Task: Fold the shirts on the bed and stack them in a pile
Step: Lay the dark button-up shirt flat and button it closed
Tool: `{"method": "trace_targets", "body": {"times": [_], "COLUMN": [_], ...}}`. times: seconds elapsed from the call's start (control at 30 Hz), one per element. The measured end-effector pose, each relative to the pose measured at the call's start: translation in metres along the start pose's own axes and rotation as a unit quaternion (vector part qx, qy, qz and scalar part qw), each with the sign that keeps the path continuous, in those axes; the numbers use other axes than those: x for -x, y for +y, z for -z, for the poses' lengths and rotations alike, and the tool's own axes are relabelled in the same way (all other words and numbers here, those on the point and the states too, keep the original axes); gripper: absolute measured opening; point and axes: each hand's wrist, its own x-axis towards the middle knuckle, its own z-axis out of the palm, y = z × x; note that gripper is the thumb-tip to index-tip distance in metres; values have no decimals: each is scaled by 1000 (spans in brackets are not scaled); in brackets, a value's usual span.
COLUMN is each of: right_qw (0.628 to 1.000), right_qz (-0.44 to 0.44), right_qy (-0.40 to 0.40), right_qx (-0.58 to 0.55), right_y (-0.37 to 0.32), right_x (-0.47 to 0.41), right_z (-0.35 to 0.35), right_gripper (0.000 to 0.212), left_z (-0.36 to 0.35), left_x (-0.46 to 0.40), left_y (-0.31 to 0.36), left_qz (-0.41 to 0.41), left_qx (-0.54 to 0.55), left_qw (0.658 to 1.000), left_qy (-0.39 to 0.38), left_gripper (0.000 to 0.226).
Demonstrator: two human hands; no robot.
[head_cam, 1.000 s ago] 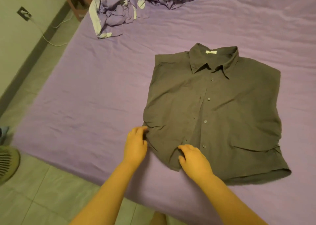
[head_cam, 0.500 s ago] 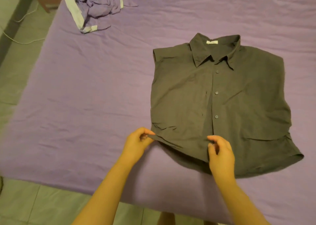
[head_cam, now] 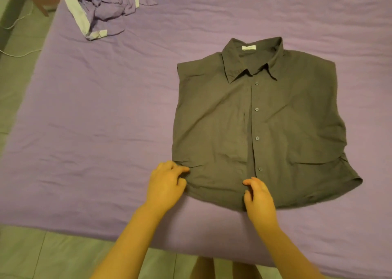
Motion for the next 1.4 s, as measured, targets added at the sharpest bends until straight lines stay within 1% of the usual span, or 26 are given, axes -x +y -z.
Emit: {"method": "trace_targets", "body": {"times": [0.03,0.1,0.13,0.17,0.2,0.23,0.3,0.37,0.4,0.43,0.5,0.53,0.6,0.67,0.73,0.8,0.87,0.93,1.0,1.03,1.1,1.17,1.23,1.3,1.33,1.4], "right_qw": [1000,998,997,994,991,989,983,958,947,942,941,945,961,976,977,980,986,987,979,976,970,971,973,981,985,991], "right_qz": [0,-1,8,21,26,22,10,33,51,70,79,82,96,106,123,129,120,121,157,170,184,181,174,147,124,86], "right_qy": [14,43,69,102,127,127,57,-29,-55,-59,-63,-61,-37,-13,-29,-45,-41,-39,-28,-25,-22,-11,-7,-34,-62,-94], "right_qx": [-16,-42,-37,-13,24,67,173,282,312,322,322,311,258,190,173,141,107,100,124,131,154,155,152,123,99,46], "right_y": [-1,-2,-1,2,6,11,29,46,54,62,67,66,61,55,54,55,55,54,53,53,53,51,47,44,45,47], "right_x": [1,-1,-7,-13,-19,-26,-37,-41,-42,-42,-42,-44,-50,-57,-62,-67,-71,-76,-79,-79,-78,-76,-76,-78,-81,-85], "right_z": [2,6,9,12,15,20,28,34,35,35,36,38,44,50,52,52,52,49,46,45,44,44,46,48,48,47], "right_gripper": [25,26,26,27,31,36,56,78,86,91,89,83,58,38,37,39,39,36,27,25,33,37,34,25,25,26], "left_z": [-5,-21,-31,-41,-50,-58,-69,-83,-87,-89,-88,-86,-81,-79,-81,-90,-100,-109,-115,-115,-114,-114,-108,-106,-107,-111], "left_x": [-5,-17,-26,-33,-39,-44,-50,-50,-50,-49,-50,-52,-55,-58,-59,-61,-63,-63,-61,-61,-59,-58,-55,-53,-52,-55], "left_y": [13,42,58,72,84,91,97,96,96,98,104,108,118,128,140,153,162,166,165,164,161,157,158,163,165,169], "left_qz": [-40,-131,-167,-181,-175,-153,-106,-87,-80,-74,-61,-54,-42,-30,-1,44,77,94,109,114,110,105,100,66,48,33], "left_qx": [11,19,4,-26,-60,-98,-183,-235,-247,-255,-260,-249,-207,-146,-97,-85,-99,-112,-110,-97,-63,-32,42,75,71,48], "left_qw": [999,991,986,982,979,974,957,945,944,942,937,938,950,974,990,993,990,988,987,988,992,994,992,989,990,995], "left_qy": [19,-7,-19,-47,-90,-138,-198,-209,-205,-207,-225,-234,-229,-171,-104,-67,-57,-50,-41,-31,-11,18,67,108,110,76], "left_gripper": [49,43,39,36,42,57,91,111,117,121,124,122,110,82,53,38,39,41,39,34,21,21,15,9,8,7]}}
